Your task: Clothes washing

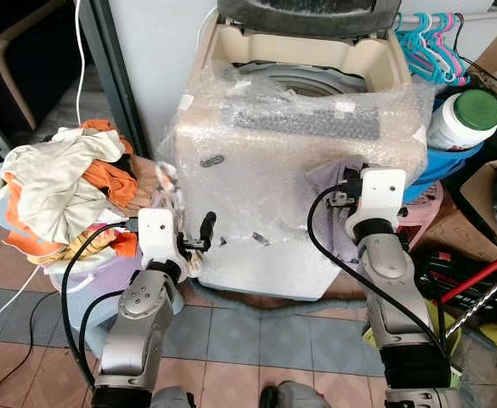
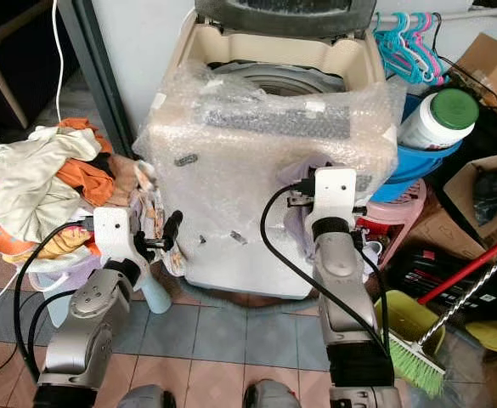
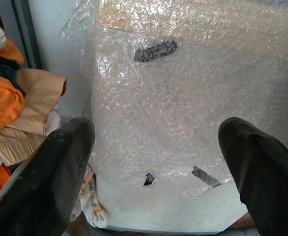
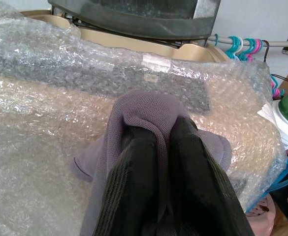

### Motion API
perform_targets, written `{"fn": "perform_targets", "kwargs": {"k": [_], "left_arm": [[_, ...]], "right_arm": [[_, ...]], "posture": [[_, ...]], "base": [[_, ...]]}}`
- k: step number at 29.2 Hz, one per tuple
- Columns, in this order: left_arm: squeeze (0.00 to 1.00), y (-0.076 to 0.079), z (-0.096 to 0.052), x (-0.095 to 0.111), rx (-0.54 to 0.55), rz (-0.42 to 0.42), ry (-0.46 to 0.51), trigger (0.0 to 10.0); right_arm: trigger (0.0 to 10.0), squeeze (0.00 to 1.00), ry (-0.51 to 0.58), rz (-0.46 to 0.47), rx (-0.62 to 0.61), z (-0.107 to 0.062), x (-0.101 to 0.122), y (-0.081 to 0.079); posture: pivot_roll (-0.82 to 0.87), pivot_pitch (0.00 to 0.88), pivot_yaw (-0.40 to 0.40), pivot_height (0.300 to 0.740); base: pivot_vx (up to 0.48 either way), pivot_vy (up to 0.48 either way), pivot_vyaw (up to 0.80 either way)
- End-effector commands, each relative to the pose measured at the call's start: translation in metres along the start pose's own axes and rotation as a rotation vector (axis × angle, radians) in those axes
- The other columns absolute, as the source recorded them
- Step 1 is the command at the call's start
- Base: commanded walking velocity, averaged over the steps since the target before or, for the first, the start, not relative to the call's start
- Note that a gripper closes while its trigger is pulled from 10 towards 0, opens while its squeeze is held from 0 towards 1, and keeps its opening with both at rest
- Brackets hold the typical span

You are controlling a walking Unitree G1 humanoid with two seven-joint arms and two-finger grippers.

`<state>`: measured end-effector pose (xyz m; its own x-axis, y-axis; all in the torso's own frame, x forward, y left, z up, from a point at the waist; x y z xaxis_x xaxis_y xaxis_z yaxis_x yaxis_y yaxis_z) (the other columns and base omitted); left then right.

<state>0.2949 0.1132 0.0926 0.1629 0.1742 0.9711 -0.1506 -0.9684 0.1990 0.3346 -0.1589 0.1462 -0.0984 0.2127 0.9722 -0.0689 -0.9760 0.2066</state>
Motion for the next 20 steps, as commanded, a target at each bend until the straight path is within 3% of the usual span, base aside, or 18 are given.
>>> {"fn": "perform_targets", "kwargs": {"k": [1,10,16,19,20], "left_arm": [[0.0,0.0,0.0,-0.003,0.0,-0.001,-0.015,10.0],[0.0,-0.003,0.0,-0.002,0.018,0.006,-0.01,10.0],[0.0,-0.01,-0.005,0.001,0.047,0.006,0.014,10.0],[0.0,-0.01,-0.005,0.001,0.043,0.009,0.015,10.0],[0.0,-0.012,-0.005,0.002,0.045,0.018,0.019,10.0]], "right_arm": [[10.0,0.0,0.038,-0.002,0.002,0.005,0.009,0.001],[10.0,0.0,0.052,-0.005,0.01,0.007,0.011,0.0],[10.0,0.0,0.229,-0.076,0.125,0.012,0.047,-0.012],[10.0,0.0,0.276,-0.071,0.108,0.022,0.065,-0.007],[10.0,0.0,0.326,-0.069,0.098,0.031,0.082,-0.002]], "posture": [[-0.02,0.056,-0.022,0.74],[-0.02,0.058,-0.019,0.74],[-0.02,0.06,-0.009,0.74],[-0.02,0.056,-0.01,0.74],[-0.02,0.06,-0.009,0.74]], "base": [[0.0,0.0,0.0],[0.0,0.0,0.0],[0.0,0.0,0.0],[0.0,0.0,0.0],[0.0,0.0,0.0]]}}
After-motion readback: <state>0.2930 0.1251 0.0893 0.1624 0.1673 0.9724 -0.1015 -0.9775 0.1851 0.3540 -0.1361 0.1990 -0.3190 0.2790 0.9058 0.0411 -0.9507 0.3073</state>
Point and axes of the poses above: a point about 5 cm out from each wrist's last joint towards the gripper, its own z axis pointing out of the wrist towards the gripper, its own x axis along the axis of the wrist's last joint, y = z × x, the point moved 3 cm from there along z, pointing out of the wrist towards the gripper, and after that the axes turned 4 degrees about -z, right-handed, at the moved point
